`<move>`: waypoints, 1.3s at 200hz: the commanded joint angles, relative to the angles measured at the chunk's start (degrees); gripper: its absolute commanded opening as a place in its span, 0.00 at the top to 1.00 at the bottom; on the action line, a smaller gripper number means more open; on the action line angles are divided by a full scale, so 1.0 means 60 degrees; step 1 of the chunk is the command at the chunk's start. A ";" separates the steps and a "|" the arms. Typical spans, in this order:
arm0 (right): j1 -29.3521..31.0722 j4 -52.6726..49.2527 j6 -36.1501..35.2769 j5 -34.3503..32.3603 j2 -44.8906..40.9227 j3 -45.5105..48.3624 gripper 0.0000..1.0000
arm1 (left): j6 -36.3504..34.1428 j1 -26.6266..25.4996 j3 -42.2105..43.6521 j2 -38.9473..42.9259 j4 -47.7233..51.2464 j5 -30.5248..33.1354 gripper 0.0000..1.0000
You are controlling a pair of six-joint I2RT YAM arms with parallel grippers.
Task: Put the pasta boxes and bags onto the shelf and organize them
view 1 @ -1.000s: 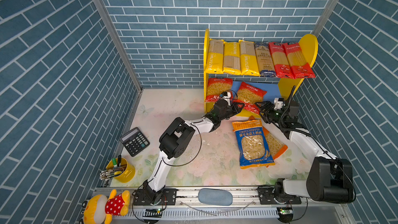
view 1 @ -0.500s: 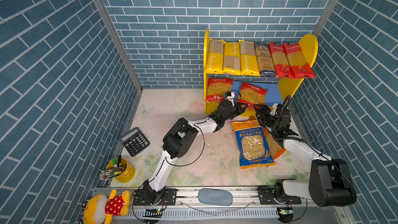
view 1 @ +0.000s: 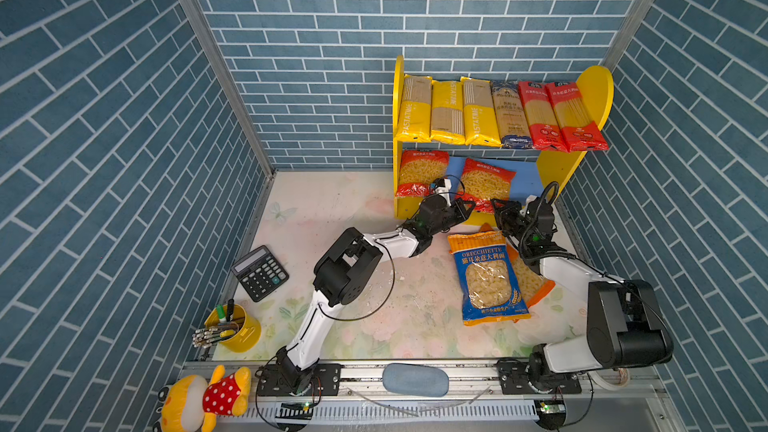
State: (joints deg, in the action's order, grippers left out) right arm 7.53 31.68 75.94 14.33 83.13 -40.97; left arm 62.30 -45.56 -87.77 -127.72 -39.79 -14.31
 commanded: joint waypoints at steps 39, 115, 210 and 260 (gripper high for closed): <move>0.0151 -0.0349 -0.0912 0.0412 0.0159 -0.1479 0.84 | -0.0410 -0.0067 0.0501 0.0926 -0.0578 0.0180 1.00; -0.0078 -0.1632 -0.2085 0.1147 0.1402 -0.3463 0.89 | -0.0205 -0.0038 -0.0332 0.0227 -0.0169 -0.0185 0.88; -0.0347 -0.2100 -0.2549 0.2320 0.1841 -0.3423 0.92 | -0.0778 -0.0069 0.1322 0.1672 0.0570 -0.0490 0.45; -0.0158 -0.2057 -0.2415 0.2490 0.2202 -0.3917 0.92 | -0.1515 -0.0111 0.3110 0.3305 0.1096 -0.0286 0.41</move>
State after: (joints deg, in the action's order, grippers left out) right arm 5.69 18.00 62.52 27.42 95.18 -59.99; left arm 57.06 -45.84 -72.47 -112.42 -35.00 -16.14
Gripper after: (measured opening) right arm 0.154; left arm 0.587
